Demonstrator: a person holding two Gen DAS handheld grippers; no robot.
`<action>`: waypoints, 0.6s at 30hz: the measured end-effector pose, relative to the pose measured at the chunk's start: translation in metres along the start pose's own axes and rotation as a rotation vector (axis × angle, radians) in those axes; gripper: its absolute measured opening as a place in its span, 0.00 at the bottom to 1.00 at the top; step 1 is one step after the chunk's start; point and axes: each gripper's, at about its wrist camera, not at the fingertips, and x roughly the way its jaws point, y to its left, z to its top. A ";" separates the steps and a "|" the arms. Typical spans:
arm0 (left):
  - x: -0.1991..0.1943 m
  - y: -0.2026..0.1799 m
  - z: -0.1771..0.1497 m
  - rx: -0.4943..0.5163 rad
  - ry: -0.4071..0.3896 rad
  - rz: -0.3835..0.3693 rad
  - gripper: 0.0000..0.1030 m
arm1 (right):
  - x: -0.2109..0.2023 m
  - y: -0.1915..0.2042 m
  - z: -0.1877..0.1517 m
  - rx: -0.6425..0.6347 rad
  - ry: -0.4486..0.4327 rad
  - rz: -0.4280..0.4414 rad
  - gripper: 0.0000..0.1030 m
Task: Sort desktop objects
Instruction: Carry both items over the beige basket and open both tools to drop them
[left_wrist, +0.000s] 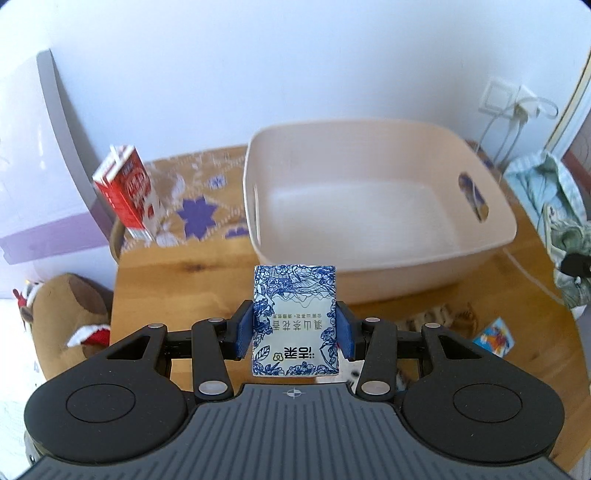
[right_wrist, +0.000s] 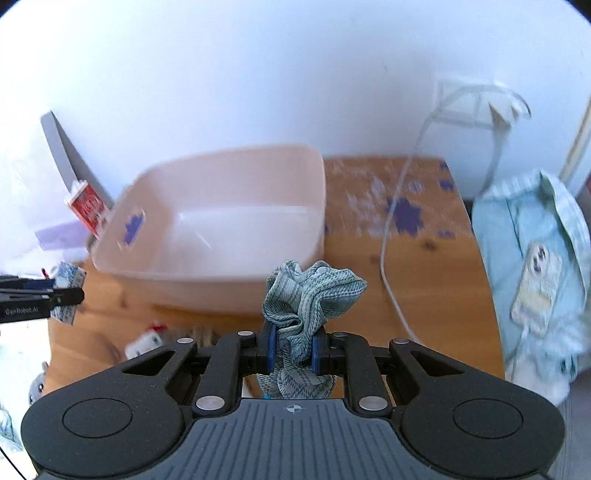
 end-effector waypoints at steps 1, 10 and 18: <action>-0.003 -0.001 0.004 -0.002 -0.008 0.001 0.45 | -0.001 0.001 0.006 -0.029 -0.015 0.019 0.16; -0.013 -0.008 0.041 -0.021 -0.105 0.023 0.45 | 0.003 0.009 0.056 -0.110 -0.110 0.088 0.16; 0.009 -0.024 0.076 -0.037 -0.139 0.031 0.45 | 0.015 0.017 0.089 -0.145 -0.159 0.133 0.16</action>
